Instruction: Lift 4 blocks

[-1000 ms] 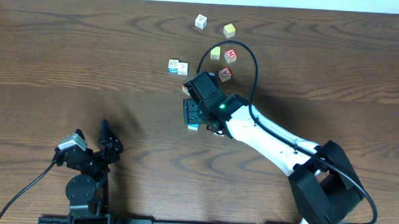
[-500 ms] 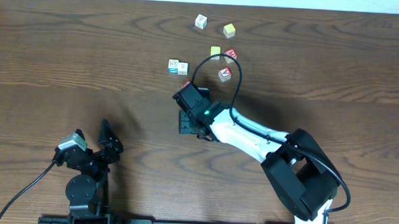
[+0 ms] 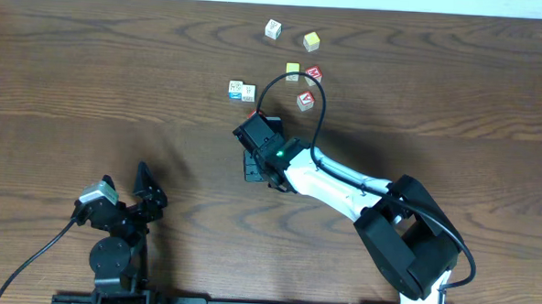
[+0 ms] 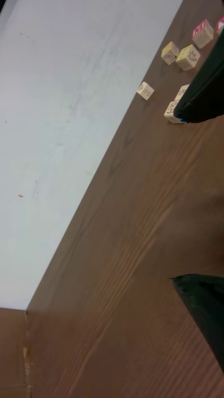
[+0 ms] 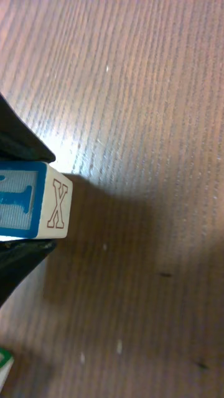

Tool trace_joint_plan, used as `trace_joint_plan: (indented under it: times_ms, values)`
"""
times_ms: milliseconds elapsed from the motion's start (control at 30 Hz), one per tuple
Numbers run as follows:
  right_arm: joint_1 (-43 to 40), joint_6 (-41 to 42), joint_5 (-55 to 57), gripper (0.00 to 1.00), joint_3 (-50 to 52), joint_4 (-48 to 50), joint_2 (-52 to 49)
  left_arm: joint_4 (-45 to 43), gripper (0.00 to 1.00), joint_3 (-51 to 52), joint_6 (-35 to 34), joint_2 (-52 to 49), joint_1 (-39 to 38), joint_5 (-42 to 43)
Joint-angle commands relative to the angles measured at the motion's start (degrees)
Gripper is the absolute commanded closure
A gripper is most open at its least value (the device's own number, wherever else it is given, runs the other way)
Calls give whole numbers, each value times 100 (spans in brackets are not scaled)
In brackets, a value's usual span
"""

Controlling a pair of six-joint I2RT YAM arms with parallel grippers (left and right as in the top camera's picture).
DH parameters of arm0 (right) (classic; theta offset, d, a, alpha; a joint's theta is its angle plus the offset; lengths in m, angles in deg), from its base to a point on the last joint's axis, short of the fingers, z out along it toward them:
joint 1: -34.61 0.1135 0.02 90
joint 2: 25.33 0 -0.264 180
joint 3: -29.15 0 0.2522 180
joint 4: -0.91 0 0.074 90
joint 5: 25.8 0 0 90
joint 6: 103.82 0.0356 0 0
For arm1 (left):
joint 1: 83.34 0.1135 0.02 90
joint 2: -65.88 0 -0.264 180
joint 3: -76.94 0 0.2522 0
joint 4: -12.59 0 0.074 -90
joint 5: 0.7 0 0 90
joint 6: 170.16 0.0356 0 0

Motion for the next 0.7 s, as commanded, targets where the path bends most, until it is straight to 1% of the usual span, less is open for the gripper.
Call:
trace_joint_plan:
  times_ms: [0, 133, 167, 400, 567, 667]
  values:
    - [55, -354, 271, 69, -94, 31, -4, 210, 21, 118, -46, 31, -22, -55]
    - [57, -479, 269, 79, -94, 2, -4, 212, 21, 118, -46, 31, -22, -52]
    - [57, -476, 267, 80, -94, 2, -4, 212, 21, 118, -46, 31, -22, -52]
    - [57, -474, 269, 84, -122, -26, 2, 210, 22, 118, -46, 31, -22, -55]
    - [57, -293, 273, 89, -195, -358, 2, 212, 22, 118, -46, 31, -22, -55]
    - [61, -151, 295, 90, -195, -544, 2, 212, 22, 118, -46, 31, -22, -52]
